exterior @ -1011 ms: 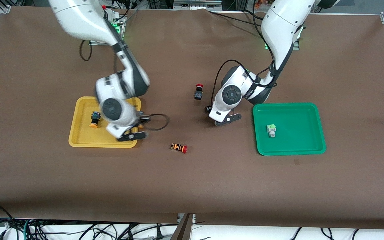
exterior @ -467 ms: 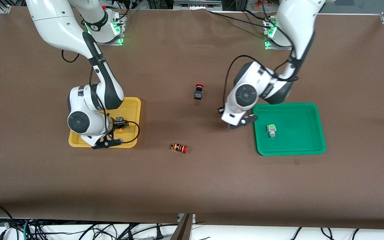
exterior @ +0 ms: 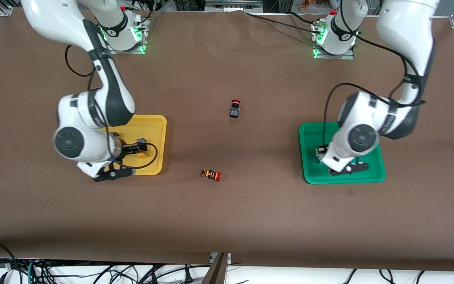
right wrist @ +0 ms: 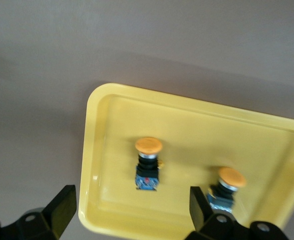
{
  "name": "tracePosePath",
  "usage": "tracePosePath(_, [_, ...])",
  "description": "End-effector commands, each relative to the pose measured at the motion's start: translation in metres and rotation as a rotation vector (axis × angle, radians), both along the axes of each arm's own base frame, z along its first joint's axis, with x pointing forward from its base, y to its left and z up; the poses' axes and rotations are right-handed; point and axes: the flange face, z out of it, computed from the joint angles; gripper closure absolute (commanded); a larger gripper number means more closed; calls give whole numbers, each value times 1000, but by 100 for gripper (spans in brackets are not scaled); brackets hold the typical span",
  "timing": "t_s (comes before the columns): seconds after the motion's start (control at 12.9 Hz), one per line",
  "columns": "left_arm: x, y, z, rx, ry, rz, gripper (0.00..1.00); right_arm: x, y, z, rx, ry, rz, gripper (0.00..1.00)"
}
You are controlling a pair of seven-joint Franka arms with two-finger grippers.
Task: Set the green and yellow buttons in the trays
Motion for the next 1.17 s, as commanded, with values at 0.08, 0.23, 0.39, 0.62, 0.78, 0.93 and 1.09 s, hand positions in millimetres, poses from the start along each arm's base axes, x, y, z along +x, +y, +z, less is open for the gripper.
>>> tracePosePath(0.08, [5,40,-34,-54,43,-103,21,4,-37,75,-13,8,-54,0])
tracePosePath(0.23, [7,38,-6,-52,30,-104,0,-3,-44,105,-20,-4,-59,0])
tracePosePath(0.39, [12,39,55,-48,-26,-116,0,-14,-47,130,-24,4,-55,0])
tracePosePath(0.62, [5,35,174,-35,-121,-138,0,-39,-56,211,-103,-128,1,0])
tracePosePath(0.78, [-9,35,256,-76,-144,-135,0,-58,-93,253,-71,-190,-46,0])
tracePosePath(0.93, [-48,48,332,-160,-231,-179,0,-79,-111,275,-57,-206,-68,0])
tracePosePath(1.09, [-87,65,361,-185,-266,-272,0,-95,-118,282,-48,-197,-75,0])
